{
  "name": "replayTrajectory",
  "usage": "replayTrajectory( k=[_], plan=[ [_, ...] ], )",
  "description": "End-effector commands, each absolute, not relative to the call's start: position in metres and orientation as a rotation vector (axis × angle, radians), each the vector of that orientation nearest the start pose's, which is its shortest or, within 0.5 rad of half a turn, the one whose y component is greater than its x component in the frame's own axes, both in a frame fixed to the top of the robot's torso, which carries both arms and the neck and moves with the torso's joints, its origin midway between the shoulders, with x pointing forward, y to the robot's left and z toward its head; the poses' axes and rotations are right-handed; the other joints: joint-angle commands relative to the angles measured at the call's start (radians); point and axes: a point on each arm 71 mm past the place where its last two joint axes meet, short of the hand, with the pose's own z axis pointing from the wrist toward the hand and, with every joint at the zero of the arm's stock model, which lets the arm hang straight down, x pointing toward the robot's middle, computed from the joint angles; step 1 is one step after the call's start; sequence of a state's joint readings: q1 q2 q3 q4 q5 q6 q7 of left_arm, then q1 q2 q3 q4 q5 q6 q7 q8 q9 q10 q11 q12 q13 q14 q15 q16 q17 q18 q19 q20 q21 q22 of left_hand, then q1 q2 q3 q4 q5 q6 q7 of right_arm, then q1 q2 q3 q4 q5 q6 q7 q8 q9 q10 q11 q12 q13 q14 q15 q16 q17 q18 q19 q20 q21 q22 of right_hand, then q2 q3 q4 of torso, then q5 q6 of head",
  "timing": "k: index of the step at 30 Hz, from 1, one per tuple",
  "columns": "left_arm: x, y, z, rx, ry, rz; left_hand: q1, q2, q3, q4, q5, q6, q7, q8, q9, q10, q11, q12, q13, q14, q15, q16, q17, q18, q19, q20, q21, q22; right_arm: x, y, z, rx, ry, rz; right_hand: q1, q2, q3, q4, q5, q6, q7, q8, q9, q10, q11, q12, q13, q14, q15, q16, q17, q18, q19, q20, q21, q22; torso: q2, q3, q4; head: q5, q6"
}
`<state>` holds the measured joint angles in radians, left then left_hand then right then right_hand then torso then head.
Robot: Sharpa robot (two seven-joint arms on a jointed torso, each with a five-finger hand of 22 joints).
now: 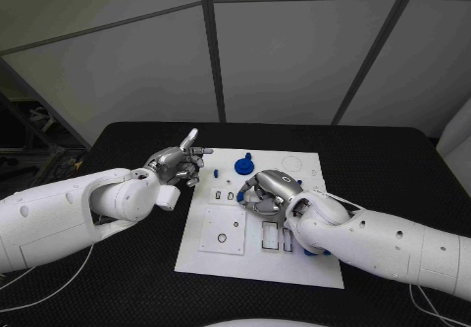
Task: Assemble the parts on the task board
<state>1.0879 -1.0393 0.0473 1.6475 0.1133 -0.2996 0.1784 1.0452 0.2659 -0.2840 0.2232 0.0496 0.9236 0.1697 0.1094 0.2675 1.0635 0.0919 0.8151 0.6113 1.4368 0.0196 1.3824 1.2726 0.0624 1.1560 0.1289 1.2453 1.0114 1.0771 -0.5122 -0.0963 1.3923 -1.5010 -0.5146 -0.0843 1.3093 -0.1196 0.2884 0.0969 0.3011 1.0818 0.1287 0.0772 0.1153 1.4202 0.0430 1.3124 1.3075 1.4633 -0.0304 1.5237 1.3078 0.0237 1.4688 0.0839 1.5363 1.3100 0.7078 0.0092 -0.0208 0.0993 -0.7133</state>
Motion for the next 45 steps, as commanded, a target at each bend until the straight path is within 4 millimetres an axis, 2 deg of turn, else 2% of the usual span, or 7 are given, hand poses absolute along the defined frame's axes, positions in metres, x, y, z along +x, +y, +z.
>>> replayTrajectory(
  k=[1, 25, 30, 32, 36, 39, 45],
  plan=[
    [0.453, 0.267, -0.203, -1.455, 1.534, -1.422, 0.006, -0.005, -0.003, -0.005, 0.001, -0.007, 0.000, 0.005, -0.001, -0.007, -0.003, -0.003, -0.001, 0.010, 0.001, 0.007, 0.004, 0.058, 0.011, 0.000, 0.007, 0.004, 0.457, -0.069, -0.252, -0.206, 1.614, 0.854, -0.003, -0.007, -0.006, 0.000, -0.004, -0.010, 0.002, -0.005, -0.002, -0.008, 0.002, -0.006, 0.043, 0.085, 0.007, -0.004, 0.162, -0.008, 0.052, 0.003, -0.004, 0.206, 0.000, 0.0005, 0.0002, 0.000, 0.000],
    [0.453, 0.267, -0.203, -1.455, 1.539, -1.425, 0.005, -0.004, -0.005, -0.005, 0.001, -0.011, 0.001, 0.004, -0.002, -0.008, -0.002, -0.004, -0.003, 0.015, 0.001, 0.013, 0.013, 0.055, 0.021, 0.001, 0.015, 0.016, 0.458, -0.070, -0.250, -0.186, 1.585, 0.852, -0.018, -0.022, -0.027, 0.010, -0.028, -0.038, 0.013, -0.012, -0.008, -0.017, 0.013, -0.014, 0.036, 0.084, 0.016, -0.007, 0.157, -0.007, 0.049, 0.013, -0.006, 0.204, 0.000, 0.0001, 0.0000, 0.000, 0.000],
    [0.453, 0.268, -0.203, -1.450, 1.539, -1.424, 0.007, -0.005, -0.005, -0.007, 0.001, -0.013, 0.002, 0.004, -0.004, -0.010, -0.001, -0.004, -0.004, 0.015, 0.002, 0.014, 0.012, 0.055, 0.022, 0.001, 0.015, 0.016, 0.458, -0.071, -0.247, -0.159, 1.544, 0.861, -0.017, -0.028, -0.038, 0.015, -0.033, -0.083, 0.022, -0.017, -0.017, -0.035, 0.021, -0.037, 0.019, 0.081, 0.023, -0.014, 0.145, -0.005, 0.042, 0.018, -0.012, 0.196, -0.001, 0.0005, -0.0004, 0.000, 0.001],
    [0.454, 0.268, -0.203, -1.438, 1.543, -1.423, 0.023, -0.019, -0.007, -0.025, 0.000, -0.016, 0.003, 0.006, -0.006, -0.013, 0.000, -0.004, -0.008, 0.013, 0.003, 0.013, 0.008, 0.056, 0.020, 0.002, 0.013, 0.011, 0.458, -0.073, -0.245, -0.141, 1.517, 0.877, -0.012, -0.032, -0.045, 0.016, -0.033, -0.115, 0.029, -0.017, -0.024, -0.047, 0.027, -0.052, 0.006, 0.078, 0.027, -0.021, 0.135, -0.002, 0.033, 0.022, -0.019, 0.187, -0.001, 0.0008, -0.0006, 0.000, 0.002],
    [0.454, 0.268, -0.203, -1.369, 1.579, -1.406, 0.123, -0.079, 0.000, -0.121, 0.000, -0.026, 0.006, 0.011, -0.011, -0.034, 0.003, -0.014, -0.021, -0.002, 0.006, -0.004, -0.021, 0.062, 0.000, 0.004, -0.004, -0.016, 0.456, -0.076, -0.242, -0.125, 1.476, 0.933, 0.002, -0.039, -0.067, 0.027, -0.044, -0.189, 0.044, -0.016, -0.041, -0.066, 0.040, -0.073, -0.014, 0.075, 0.038, -0.028, 0.124, 0.002, 0.021, 0.032, -0.030, 0.173, -0.002, 0.0006, -0.0004, 0.000, 0.004],
    [0.455, 0.266, -0.203, -1.298, 1.623, -1.384, 0.178, -0.108, 0.006, -0.170, 0.000, -0.033, 0.008, 0.016, -0.014, -0.053, 0.005, -0.027, -0.034, -0.015, 0.008, -0.019, -0.046, 0.066, -0.019, 0.006, -0.021, -0.041, 0.454, -0.078, -0.239, -0.126, 1.453, 0.984, 0.013, -0.040, -0.083, 0.038, -0.048, -0.203, 0.048, -0.014, -0.043, -0.070, 0.045, -0.076, -0.018, 0.076, 0.042, -0.026, 0.129, 0.003, 0.016, 0.037, -0.034, 0.169, -0.003, 0.0004, -0.0010, -0.001, 0.006],
    [0.453, 0.263, -0.204, -1.135, 1.738, -1.329, 0.200, -0.132, 0.003, -0.198, 0.000, -0.033, 0.010, 0.034, -0.014, -0.078, 0.008, -0.047, -0.057, -0.070, 0.011, -0.086, -0.145, 0.085, -0.094, 0.010, -0.086, -0.136, 0.447, -0.083, -0.234, -0.124, 1.415, 1.064, 0.020, -0.042, -0.094, 0.046, -0.049, -0.205, 0.049, -0.012, -0.043, -0.072, 0.045, -0.077, -0.021, 0.077, 0.044, -0.024, 0.133, 0.004, 0.015, 0.039, -0.035, 0.168, -0.002, -0.0005, -0.0026, -0.004, 0.014]
  ],
)
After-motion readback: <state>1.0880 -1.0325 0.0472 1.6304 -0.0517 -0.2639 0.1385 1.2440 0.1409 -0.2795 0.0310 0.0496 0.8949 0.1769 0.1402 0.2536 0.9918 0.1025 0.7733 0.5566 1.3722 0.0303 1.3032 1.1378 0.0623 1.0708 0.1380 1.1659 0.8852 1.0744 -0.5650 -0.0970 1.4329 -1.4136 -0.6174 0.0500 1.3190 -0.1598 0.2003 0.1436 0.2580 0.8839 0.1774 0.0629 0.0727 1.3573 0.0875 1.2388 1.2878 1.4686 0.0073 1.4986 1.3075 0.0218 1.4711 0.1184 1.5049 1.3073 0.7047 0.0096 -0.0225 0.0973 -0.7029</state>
